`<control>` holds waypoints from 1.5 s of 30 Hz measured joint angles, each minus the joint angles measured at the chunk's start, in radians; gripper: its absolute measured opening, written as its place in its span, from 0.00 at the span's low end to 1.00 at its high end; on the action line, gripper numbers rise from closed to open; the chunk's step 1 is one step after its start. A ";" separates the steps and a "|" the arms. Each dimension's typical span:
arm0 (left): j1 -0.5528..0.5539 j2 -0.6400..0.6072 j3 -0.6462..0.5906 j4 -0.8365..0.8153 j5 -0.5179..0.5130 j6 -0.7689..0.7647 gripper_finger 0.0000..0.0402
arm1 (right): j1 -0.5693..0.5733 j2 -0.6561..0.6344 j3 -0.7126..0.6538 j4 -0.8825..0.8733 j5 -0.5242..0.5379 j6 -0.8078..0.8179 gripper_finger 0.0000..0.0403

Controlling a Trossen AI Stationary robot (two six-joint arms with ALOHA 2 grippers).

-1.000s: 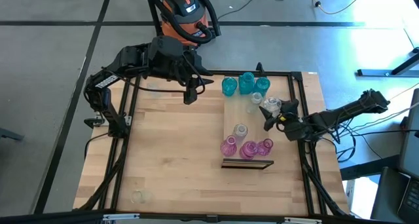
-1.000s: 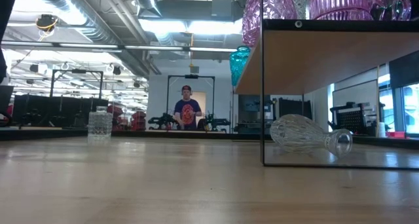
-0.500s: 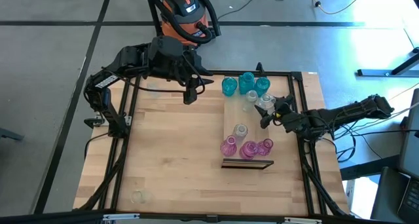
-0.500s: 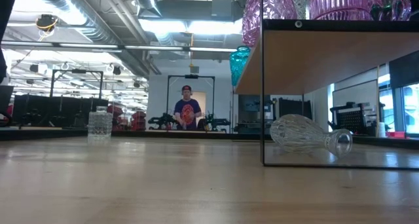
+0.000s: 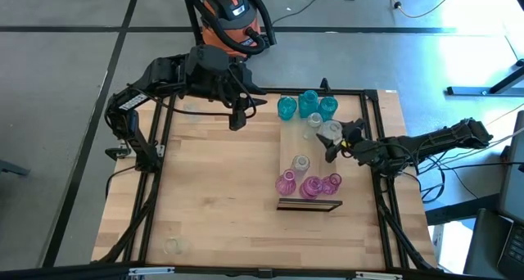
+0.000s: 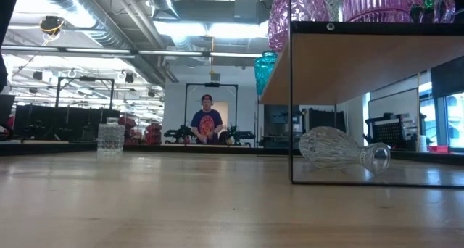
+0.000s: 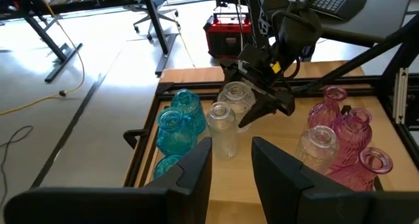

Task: Sort vases onto shelf
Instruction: Put the transparent vase on the shelf aligned with the other transparent vase

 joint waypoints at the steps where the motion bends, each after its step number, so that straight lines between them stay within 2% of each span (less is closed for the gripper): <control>1: 0.000 0.000 0.000 0.000 0.000 0.004 0.25 | 0.000 0.000 0.000 -0.001 -0.007 0.000 0.75; 5: 0.000 0.000 0.000 0.000 0.000 0.014 0.25 | 0.000 0.008 0.000 -0.005 -0.015 0.001 0.76; 10: 0.000 0.000 0.000 -0.001 0.000 0.014 0.25 | 0.000 0.029 0.000 -0.009 -0.007 0.030 0.82; 18: 0.000 0.000 0.000 -0.003 0.000 0.013 0.25 | 0.000 0.060 0.000 0.003 -0.014 0.042 0.79; 24: 0.000 0.000 0.000 -0.004 0.000 0.013 0.25 | 0.000 0.054 0.002 0.004 0.040 0.061 0.84; 33: 0.000 0.000 0.000 -0.008 0.000 0.013 0.25 | -0.001 0.055 0.035 0.002 0.031 0.063 0.88; 38: 0.000 0.000 0.000 -0.008 0.023 0.013 0.25 | 0.000 0.049 0.107 -0.016 0.041 0.017 0.88; 41: -0.001 0.000 0.000 -0.009 0.027 0.013 0.25 | 0.002 0.046 0.173 -0.076 0.041 -0.005 0.88; 45: -0.001 0.000 0.000 -0.011 0.027 0.013 0.25 | 0.002 0.024 0.282 -0.291 0.012 0.065 0.88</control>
